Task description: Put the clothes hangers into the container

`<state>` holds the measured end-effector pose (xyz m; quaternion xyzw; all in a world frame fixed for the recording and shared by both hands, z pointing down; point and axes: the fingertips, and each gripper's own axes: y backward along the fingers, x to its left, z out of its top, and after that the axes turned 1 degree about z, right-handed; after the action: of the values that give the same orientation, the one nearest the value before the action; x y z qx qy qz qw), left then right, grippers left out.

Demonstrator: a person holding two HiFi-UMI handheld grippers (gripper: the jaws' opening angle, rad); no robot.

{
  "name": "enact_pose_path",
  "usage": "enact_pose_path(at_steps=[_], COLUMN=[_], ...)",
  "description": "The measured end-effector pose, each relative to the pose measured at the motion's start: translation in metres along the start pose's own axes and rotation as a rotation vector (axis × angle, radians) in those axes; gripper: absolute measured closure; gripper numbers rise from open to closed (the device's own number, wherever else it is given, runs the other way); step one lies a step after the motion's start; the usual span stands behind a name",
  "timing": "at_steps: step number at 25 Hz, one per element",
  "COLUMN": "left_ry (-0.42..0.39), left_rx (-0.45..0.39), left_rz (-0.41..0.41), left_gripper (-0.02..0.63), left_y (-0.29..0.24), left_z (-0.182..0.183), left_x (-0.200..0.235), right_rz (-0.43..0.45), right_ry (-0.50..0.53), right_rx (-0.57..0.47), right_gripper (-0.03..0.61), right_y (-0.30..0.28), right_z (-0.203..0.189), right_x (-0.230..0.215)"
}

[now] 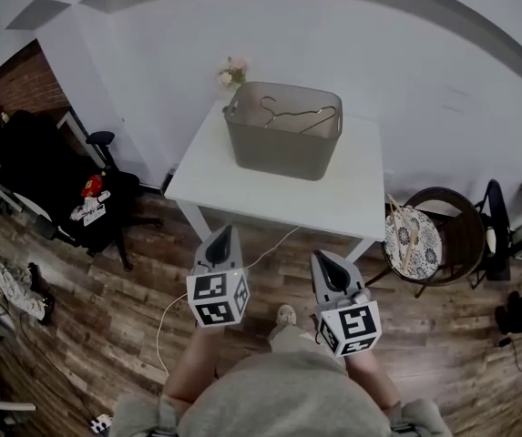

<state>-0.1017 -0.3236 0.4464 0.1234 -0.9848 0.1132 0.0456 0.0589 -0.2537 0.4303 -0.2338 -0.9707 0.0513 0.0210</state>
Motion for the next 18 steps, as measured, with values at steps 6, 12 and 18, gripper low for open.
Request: enact_pose_path(at_steps=[6, 12, 18], left_ry=[0.005, 0.009, 0.008], left_rx=[0.012, 0.018, 0.019], left_rz=[-0.013, -0.029, -0.053], left_gripper=[0.606, 0.606, 0.606], left_y=[0.052, 0.096, 0.131], left_z=[-0.02, -0.035, -0.049], left_x=[-0.005, -0.008, -0.017], right_rz=[0.017, 0.024, 0.024], right_ry=[0.003, 0.011, 0.014], right_rx=[0.027, 0.042, 0.033], right_gripper=[0.577, 0.577, 0.577], right_y=[0.034, 0.057, 0.078], right_z=[-0.011, -0.019, -0.027], right_x=[0.029, 0.048, 0.062])
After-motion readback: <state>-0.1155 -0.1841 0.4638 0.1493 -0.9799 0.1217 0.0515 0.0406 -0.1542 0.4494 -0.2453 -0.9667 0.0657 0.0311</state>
